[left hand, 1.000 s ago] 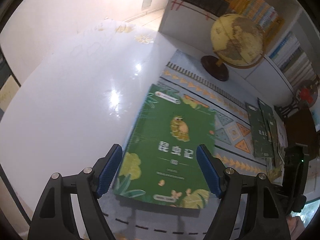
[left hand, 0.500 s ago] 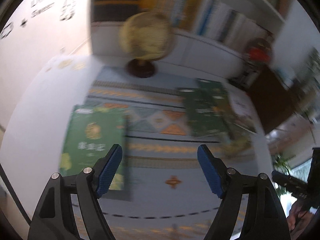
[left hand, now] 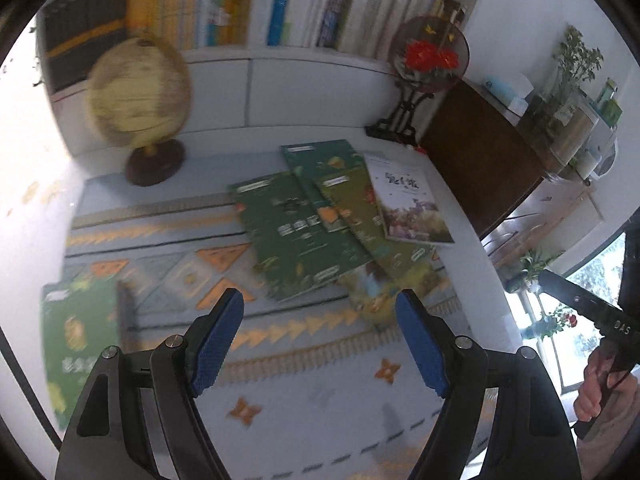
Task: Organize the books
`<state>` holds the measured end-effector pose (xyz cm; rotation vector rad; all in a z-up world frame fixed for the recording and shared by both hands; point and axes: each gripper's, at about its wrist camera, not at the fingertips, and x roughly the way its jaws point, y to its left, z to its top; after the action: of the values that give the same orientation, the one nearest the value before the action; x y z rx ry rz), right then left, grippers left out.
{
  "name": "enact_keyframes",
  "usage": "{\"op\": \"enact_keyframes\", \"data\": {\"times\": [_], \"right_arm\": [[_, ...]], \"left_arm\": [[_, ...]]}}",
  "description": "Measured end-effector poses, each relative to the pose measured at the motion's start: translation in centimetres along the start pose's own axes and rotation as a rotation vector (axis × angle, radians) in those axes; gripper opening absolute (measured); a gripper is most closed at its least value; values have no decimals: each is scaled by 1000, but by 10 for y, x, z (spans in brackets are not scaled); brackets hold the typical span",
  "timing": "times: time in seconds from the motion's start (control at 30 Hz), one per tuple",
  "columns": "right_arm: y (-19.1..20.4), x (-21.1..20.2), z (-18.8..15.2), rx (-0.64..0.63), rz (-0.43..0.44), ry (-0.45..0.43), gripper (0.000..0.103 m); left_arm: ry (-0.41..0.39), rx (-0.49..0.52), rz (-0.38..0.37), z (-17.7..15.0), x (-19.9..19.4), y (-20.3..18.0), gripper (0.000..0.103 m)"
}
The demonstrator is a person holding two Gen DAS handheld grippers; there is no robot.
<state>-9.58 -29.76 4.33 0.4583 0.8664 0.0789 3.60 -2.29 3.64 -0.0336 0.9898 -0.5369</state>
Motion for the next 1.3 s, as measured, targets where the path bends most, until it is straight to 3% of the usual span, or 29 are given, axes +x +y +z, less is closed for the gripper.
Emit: {"op": "enact_keyframes", "data": {"times": [0.17,0.27,0.43,0.6,0.67,0.8,0.87,0.93,0.97,1.13,1.3], "right_arm": [[-38,45,38,32,-68,16,54],[-77,80,52,98,-153,-16,54],[-145,142,71,228,-212,-28,54],[-184,183,86,239,-266,4,54],[-193,195,90,242,-264,22,54],[-204,212,98,260,-324,43,54],[-207,220,98,278,-300,57,55],[-202,223,100,258,-293,67,57],[-199,225,100,252,-278,82,57],[-175,223,90,187,-265,143,58],[-143,208,68,167,-180,158,58]], "left_arm": [[55,46,-61,29,78,-27,77],[97,79,-102,37,135,-47,77],[180,96,-158,53,229,-77,75],[218,71,-198,61,280,-80,75],[172,109,-195,64,284,-87,76],[173,164,-190,67,291,-97,78],[181,171,-207,67,293,-98,78],[213,165,-271,68,296,-100,78],[220,166,-269,68,296,-101,83],[246,142,-231,72,293,-94,83],[223,95,-246,62,260,-70,83]]}}
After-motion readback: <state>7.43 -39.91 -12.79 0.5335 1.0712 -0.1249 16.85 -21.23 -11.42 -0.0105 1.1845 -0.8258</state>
